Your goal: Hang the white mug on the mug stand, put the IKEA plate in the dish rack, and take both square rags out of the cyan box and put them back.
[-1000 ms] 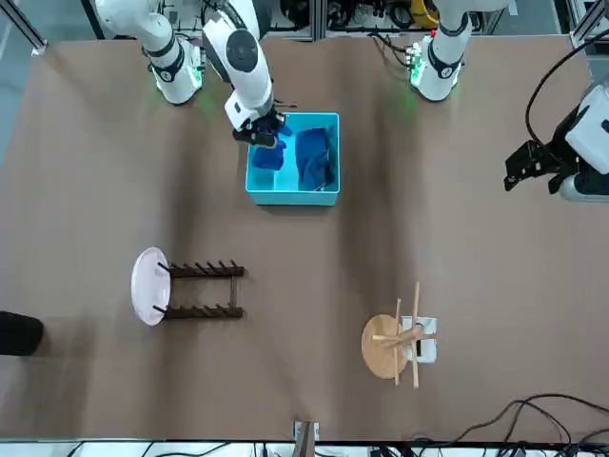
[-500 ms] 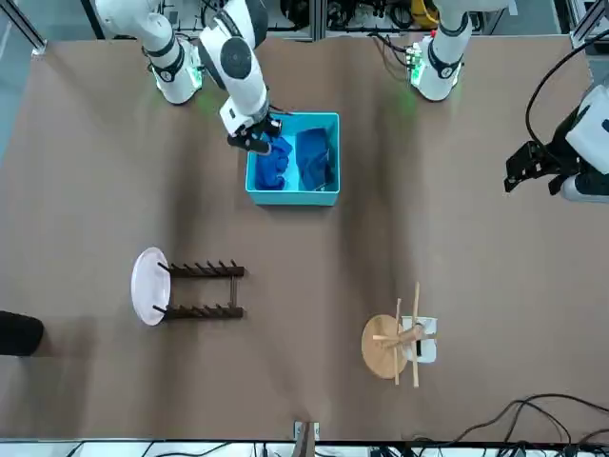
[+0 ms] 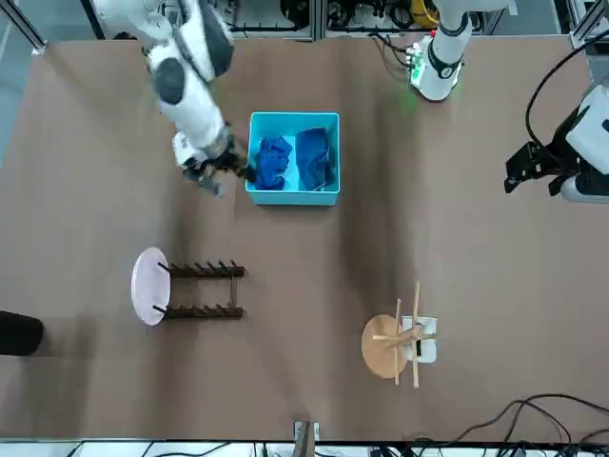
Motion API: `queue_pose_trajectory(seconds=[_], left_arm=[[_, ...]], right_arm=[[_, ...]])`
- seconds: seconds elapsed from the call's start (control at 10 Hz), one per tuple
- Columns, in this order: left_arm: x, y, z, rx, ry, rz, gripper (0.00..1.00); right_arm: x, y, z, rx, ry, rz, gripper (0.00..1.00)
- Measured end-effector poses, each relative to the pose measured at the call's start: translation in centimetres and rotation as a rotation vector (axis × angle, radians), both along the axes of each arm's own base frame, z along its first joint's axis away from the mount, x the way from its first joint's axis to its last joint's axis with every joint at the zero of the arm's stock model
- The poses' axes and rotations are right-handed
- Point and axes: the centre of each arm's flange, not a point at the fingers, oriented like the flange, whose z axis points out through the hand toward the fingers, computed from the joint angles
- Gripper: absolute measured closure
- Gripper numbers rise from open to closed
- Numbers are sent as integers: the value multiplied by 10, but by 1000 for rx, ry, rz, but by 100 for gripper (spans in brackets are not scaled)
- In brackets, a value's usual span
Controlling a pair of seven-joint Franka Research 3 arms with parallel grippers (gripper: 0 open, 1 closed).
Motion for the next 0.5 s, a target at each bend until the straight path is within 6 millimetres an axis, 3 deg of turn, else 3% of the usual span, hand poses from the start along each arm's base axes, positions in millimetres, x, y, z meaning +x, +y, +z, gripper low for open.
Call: queue_pose_trajectory(seconds=[0.3, 0.5], left_arm=[[0, 0, 0, 0, 0, 0, 0], [0, -1, 0, 0, 0, -1, 0]], right_arm=[[75, -124, 35, -47, 16, 128, 0], [111, -213, 54, -67, -1, 298, 0]])
